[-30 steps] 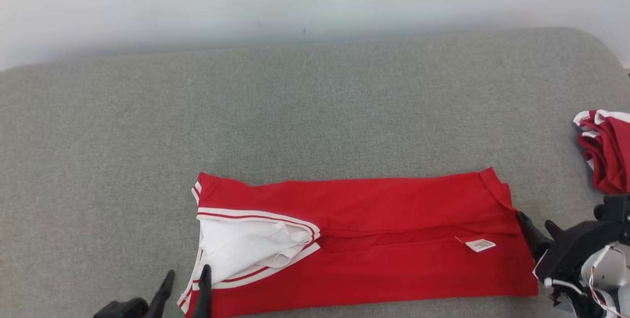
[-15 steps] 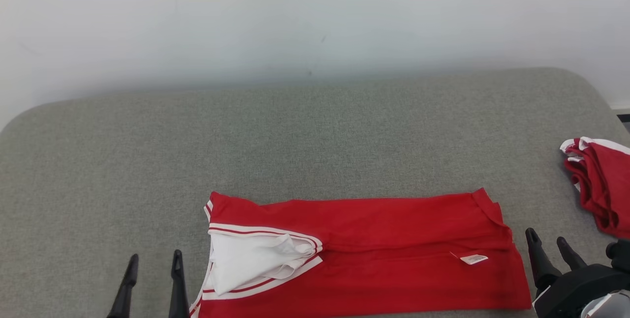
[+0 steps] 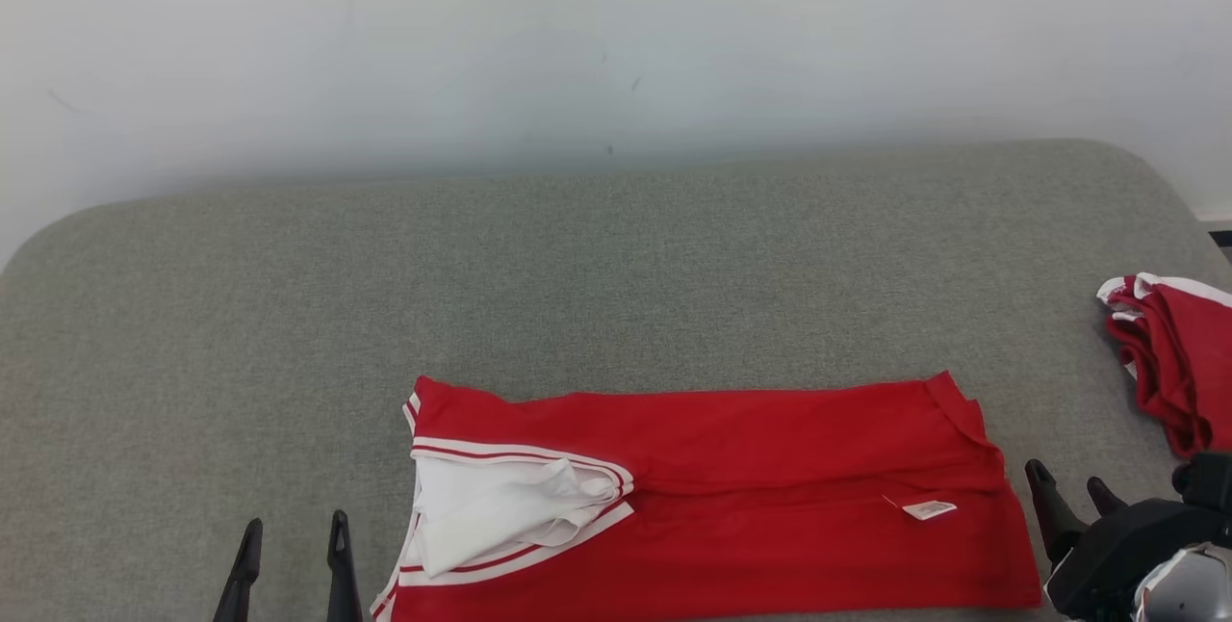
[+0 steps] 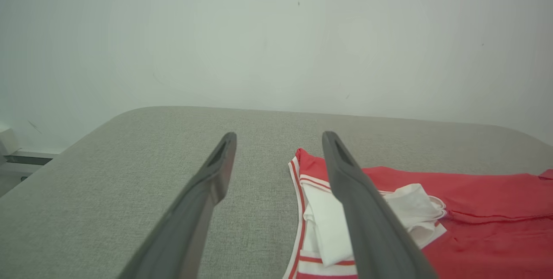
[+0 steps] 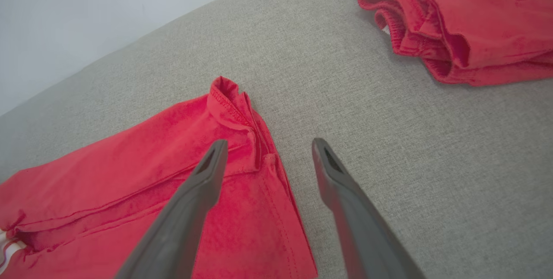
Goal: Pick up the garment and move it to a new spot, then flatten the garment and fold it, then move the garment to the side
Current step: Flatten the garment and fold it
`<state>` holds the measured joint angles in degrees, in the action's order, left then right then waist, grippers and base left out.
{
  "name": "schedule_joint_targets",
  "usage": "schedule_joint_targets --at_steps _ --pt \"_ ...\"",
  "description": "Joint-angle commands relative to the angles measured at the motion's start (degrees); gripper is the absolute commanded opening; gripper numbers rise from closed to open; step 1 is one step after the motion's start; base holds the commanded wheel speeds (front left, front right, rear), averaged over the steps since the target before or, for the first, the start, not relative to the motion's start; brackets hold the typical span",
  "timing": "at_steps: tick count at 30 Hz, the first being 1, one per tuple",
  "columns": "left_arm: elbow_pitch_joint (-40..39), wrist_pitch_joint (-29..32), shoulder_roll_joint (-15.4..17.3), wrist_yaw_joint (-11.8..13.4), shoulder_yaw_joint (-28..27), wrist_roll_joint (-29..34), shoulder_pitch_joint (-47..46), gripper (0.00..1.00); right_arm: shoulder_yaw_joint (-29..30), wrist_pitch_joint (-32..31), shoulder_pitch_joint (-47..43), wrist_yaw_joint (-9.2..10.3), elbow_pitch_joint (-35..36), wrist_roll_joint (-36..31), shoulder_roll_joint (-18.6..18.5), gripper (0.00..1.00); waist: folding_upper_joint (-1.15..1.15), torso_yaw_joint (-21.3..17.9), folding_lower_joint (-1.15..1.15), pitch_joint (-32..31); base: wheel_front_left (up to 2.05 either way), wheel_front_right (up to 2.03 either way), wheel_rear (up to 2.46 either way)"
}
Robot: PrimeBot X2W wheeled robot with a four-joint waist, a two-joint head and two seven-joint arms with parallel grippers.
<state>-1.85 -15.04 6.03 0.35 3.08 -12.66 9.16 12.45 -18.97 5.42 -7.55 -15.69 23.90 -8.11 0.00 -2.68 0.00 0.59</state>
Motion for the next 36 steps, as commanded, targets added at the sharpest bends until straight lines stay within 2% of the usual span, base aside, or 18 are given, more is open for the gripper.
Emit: schedule_joint_targets --at_steps 1,7,15,30,31,32,33,36 --pt "0.30 -0.13 -0.61 -0.90 -0.58 1.04 0.32 1.00 0.32 -1.42 1.59 0.14 -0.91 -0.69 -0.57 1.00 0.00 0.42 0.00 0.57 0.00 0.00 0.00" --pt "0.89 -0.13 -1.59 -2.24 -1.80 3.03 -0.74 1.00 1.28 -6.16 5.40 0.14 -3.72 -2.25 -1.76 1.00 0.00 1.52 0.00 2.45 0.00 0.00 0.00" --pt "1.13 -0.13 -2.27 -2.98 -2.51 4.80 -1.99 1.00 0.43 -9.53 8.69 0.14 -7.53 -3.33 -2.66 1.00 0.00 2.85 0.00 4.77 0.00 0.00 0.00" --pt "0.94 -0.13 -2.97 -3.61 -2.84 5.97 -2.80 1.00 -2.03 -10.02 12.58 0.14 -18.03 -5.39 -2.82 1.00 0.00 5.05 0.00 7.72 0.00 0.00 0.00" --pt "0.95 -0.13 -2.99 -3.60 -2.84 6.00 -2.84 1.00 -2.33 -10.29 12.69 0.14 -18.46 -5.22 -2.84 0.78 0.00 5.07 0.00 7.80 0.00 0.00 0.00" --pt "0.97 -0.13 -3.01 -3.59 -2.82 6.04 -2.86 1.00 -2.47 -10.20 12.84 0.14 -18.74 -5.07 -2.88 0.43 0.00 5.08 0.00 7.87 0.00 0.00 0.00" --pt "0.97 -0.13 -3.03 -3.57 -2.82 6.03 -2.91 1.00 -2.65 -10.07 13.00 0.14 -18.92 -4.84 -2.91 0.00 0.00 5.08 0.00 7.92 0.00 0.00 0.00" --pt "1.03 -0.14 -3.08 -3.48 -2.91 5.92 -2.97 1.00 -2.71 -9.45 13.32 0.15 -19.11 -4.63 -3.23 0.00 0.00 4.90 0.00 7.97 0.00 0.00 0.00"
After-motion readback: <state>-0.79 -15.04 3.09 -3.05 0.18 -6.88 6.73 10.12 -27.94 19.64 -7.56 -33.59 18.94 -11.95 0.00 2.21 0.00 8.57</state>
